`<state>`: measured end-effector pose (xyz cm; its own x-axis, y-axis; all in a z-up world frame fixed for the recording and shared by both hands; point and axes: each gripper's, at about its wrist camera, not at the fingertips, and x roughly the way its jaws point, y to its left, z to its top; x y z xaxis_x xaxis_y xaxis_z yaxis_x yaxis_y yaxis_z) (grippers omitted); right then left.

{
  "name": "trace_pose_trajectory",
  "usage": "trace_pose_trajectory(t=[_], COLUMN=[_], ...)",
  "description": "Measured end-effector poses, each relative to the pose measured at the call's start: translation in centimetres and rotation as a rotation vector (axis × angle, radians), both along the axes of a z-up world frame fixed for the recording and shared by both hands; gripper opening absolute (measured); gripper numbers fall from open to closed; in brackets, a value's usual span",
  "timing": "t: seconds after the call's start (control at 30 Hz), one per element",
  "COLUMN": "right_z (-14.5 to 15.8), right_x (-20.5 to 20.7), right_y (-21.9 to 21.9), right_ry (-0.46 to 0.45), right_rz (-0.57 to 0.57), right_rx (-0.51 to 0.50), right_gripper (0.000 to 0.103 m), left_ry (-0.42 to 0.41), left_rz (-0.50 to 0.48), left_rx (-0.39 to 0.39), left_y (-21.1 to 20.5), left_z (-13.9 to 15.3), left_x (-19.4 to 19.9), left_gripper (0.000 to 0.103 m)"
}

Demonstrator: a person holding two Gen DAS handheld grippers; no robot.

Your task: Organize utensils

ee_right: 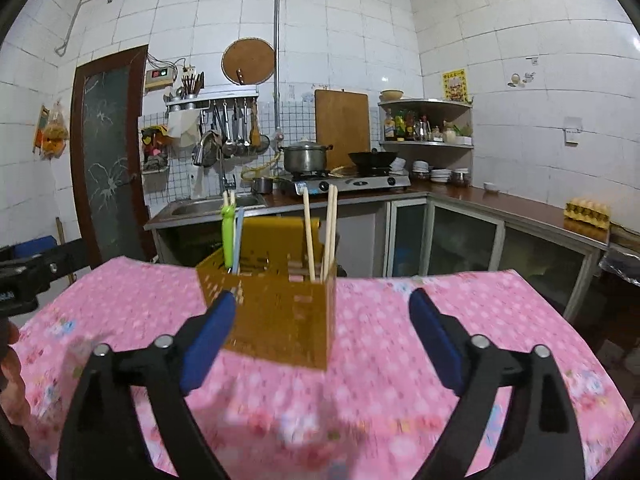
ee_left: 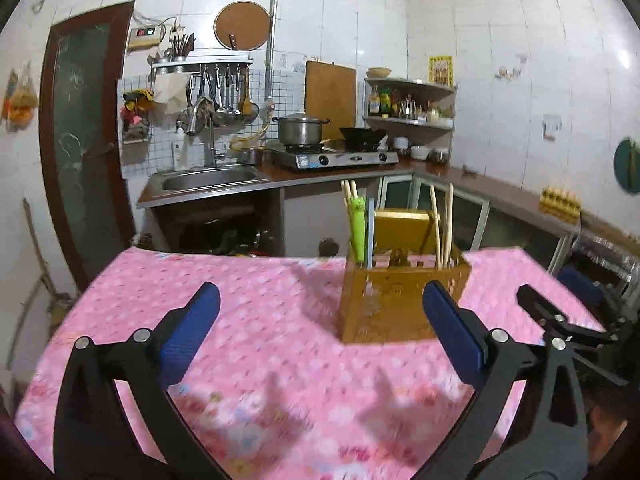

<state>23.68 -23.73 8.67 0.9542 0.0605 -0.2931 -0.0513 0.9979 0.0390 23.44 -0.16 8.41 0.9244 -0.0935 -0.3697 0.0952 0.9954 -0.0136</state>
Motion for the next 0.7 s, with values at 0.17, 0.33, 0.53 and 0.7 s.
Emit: trace_pose_trajectory(t=[0.17, 0.33, 0.53, 0.7], right_z=[0.0, -0.7, -1.5, -1.8], right_x=[-3.7, -4.9, -5.2, -5.6], right_y=[-0.6, -1.0, -0.7, -0.2], right_ry=[-0.012, 0.002, -0.007, -0.007], right_rz=[-0.046, -0.077, -0.116, -0.11], right_rx=[0.02, 0.024, -0.019, -0.036], right_gripper=[0.099, 0.099, 0.099, 0.099], left_ry=[0.008, -0.004, -0.051, -0.046], left_rz=[0.022, 0.021, 0.026, 0.032], left_rx=[0.013, -0.011, 0.019, 0.002], left_y=[-0.2, 0.1, -0.2, -0.4], left_z=[-1.3, -3.3, -4.8, -5.6], left_x=[-3.3, -4.9, -5.8, -5.8], left_gripper=[0.098, 0.098, 0.098, 0.098])
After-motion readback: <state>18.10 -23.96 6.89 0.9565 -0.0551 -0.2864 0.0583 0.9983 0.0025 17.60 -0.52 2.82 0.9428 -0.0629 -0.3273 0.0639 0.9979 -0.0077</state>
